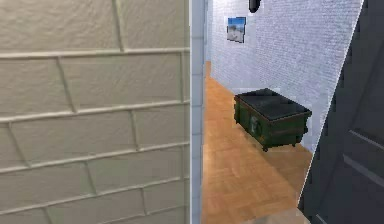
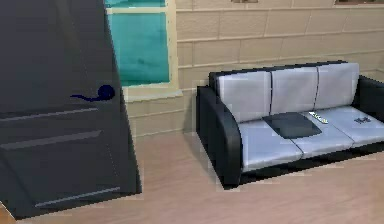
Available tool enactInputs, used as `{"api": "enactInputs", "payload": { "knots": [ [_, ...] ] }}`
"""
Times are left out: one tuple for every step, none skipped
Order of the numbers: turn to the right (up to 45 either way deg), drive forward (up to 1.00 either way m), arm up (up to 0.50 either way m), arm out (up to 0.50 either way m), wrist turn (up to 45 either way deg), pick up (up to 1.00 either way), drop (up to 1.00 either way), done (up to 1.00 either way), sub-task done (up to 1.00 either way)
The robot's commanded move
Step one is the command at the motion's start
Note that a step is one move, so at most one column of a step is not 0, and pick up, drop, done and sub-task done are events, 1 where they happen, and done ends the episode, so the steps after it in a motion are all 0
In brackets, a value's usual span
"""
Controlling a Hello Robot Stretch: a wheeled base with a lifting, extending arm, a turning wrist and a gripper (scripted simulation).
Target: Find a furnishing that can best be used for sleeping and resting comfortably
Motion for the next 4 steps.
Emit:
{"api": "enactInputs", "payload": {
  "knots": [
    [15.0,0.0,0.0,0.0,0.0,0.0,0.0,0.0,0.0],
    [0.0,0.85,0.0,0.0,0.0,0.0,0.0,0.0,0.0],
    [-18.0,0.0,0.0,0.0,0.0,0.0,0.0,0.0,0.0],
    [0.0,1.0,0.0,0.0,0.0,0.0,0.0,0.0,0.0]
  ]
}}
